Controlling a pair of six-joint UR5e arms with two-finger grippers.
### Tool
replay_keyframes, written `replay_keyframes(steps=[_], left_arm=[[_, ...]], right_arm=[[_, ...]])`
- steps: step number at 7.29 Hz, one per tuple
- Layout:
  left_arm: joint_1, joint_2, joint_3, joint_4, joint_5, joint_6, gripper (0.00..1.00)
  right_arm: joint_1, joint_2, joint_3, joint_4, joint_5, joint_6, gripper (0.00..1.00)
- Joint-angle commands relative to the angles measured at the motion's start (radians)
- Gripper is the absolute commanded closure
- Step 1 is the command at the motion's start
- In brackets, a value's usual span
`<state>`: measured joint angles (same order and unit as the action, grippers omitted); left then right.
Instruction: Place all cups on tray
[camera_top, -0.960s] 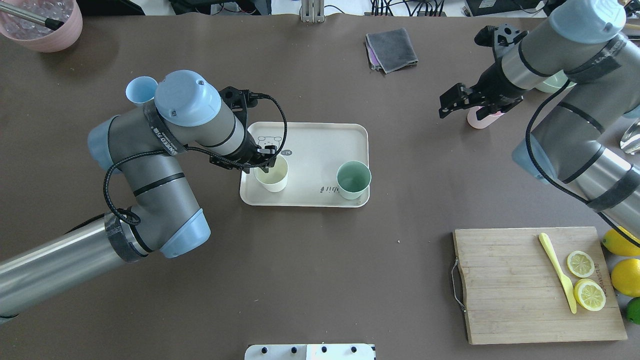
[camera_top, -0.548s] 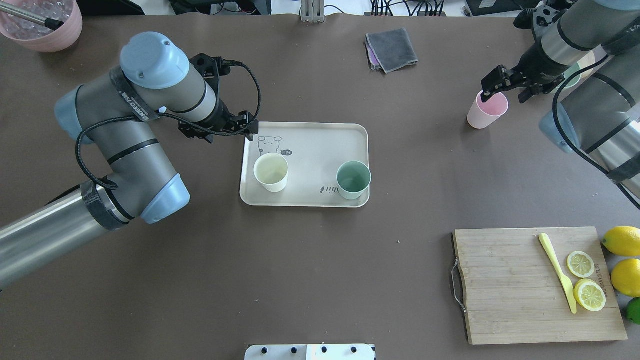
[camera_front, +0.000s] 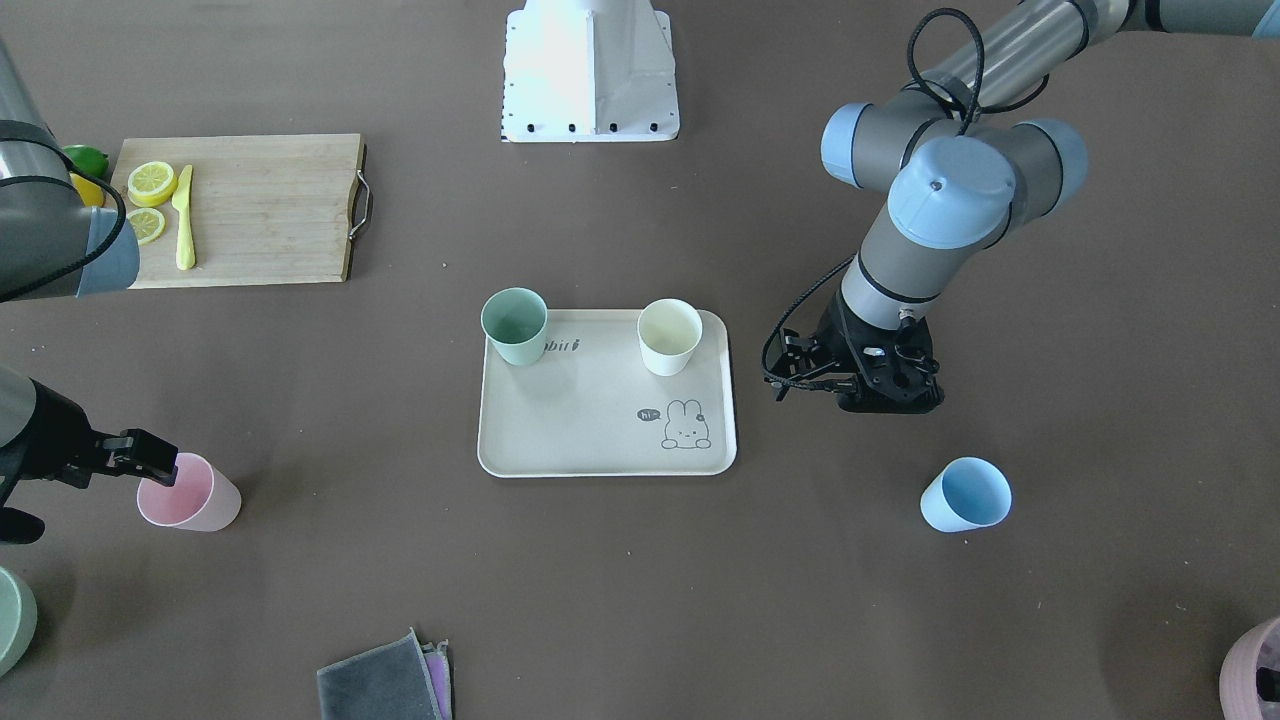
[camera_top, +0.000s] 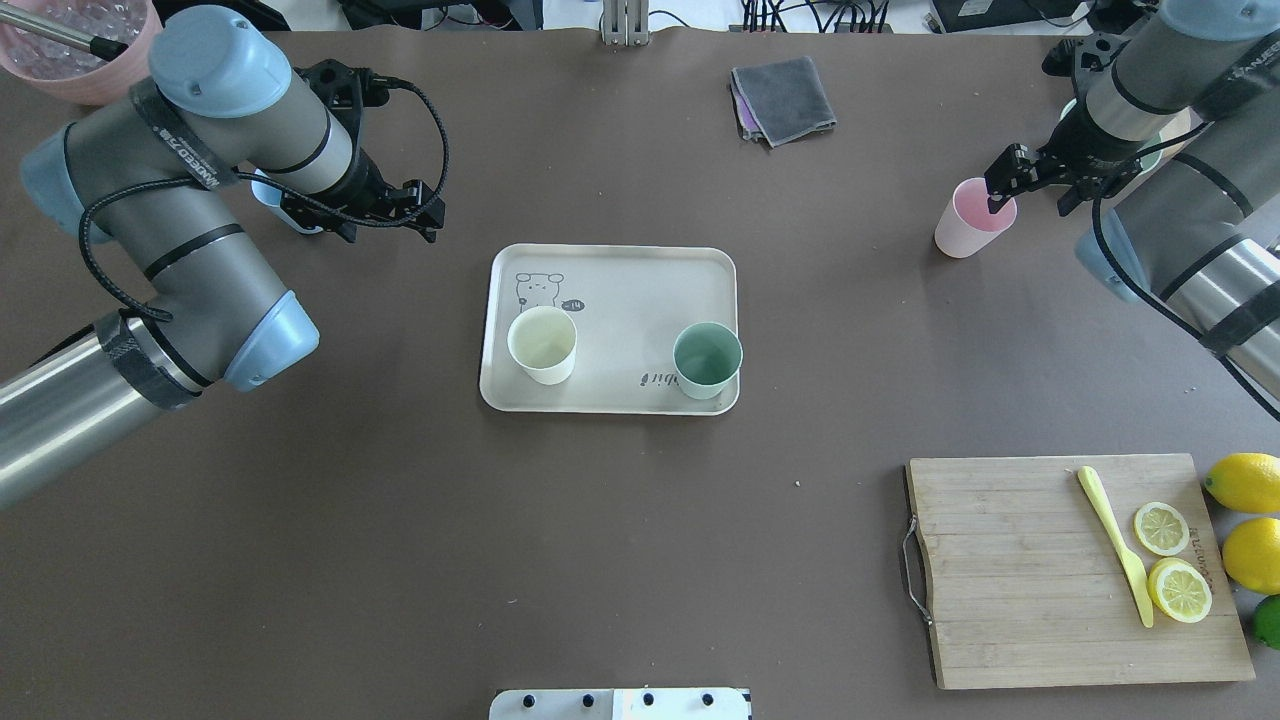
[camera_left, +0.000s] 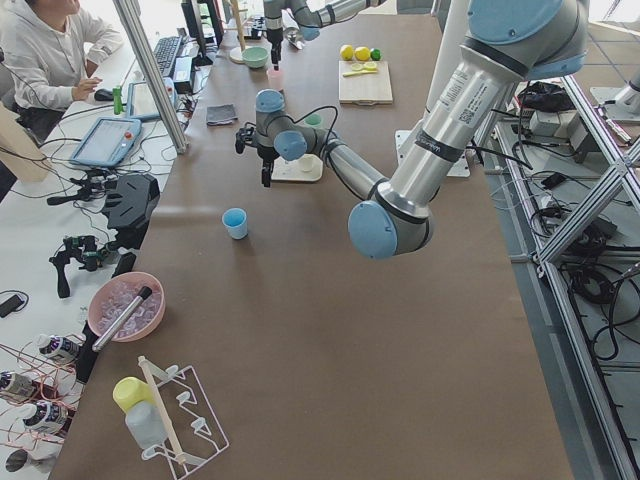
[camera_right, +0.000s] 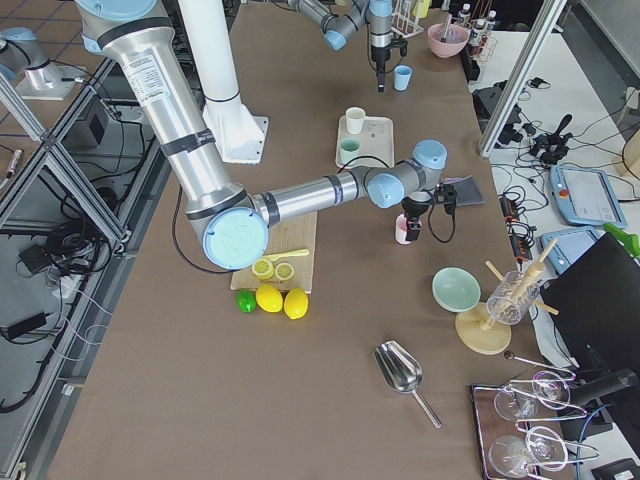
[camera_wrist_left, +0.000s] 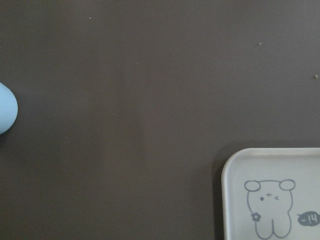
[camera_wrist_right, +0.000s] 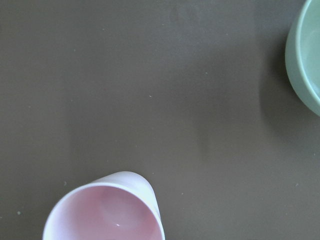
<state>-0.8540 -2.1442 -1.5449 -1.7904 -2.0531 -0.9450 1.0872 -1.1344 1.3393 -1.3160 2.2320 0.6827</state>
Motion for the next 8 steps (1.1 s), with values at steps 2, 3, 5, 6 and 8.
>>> replay_keyframes(steps=[2,3,5,6,8], left_arm=[[-0.158,0.058,0.035,0.000,-0.091,0.231,0.03],[-0.208,0.060,0.108,-0.007,-0.105,0.341,0.03],[-0.258,0.049,0.222,-0.041,-0.107,0.377,0.03],[-0.258,0.047,0.258,-0.090,-0.110,0.365,0.03],[-0.237,0.047,0.259,-0.116,-0.139,0.315,0.07]], right_arm=[[-0.026,0.001,-0.019,0.020,0.000,0.023,0.68],[-0.033,0.001,-0.019,0.020,0.001,0.023,1.00],[-0.036,0.031,-0.006,0.020,0.011,0.064,1.00],[-0.038,0.088,-0.006,0.012,0.012,0.130,1.00],[-0.120,0.206,-0.006,0.015,0.017,0.336,1.00]])
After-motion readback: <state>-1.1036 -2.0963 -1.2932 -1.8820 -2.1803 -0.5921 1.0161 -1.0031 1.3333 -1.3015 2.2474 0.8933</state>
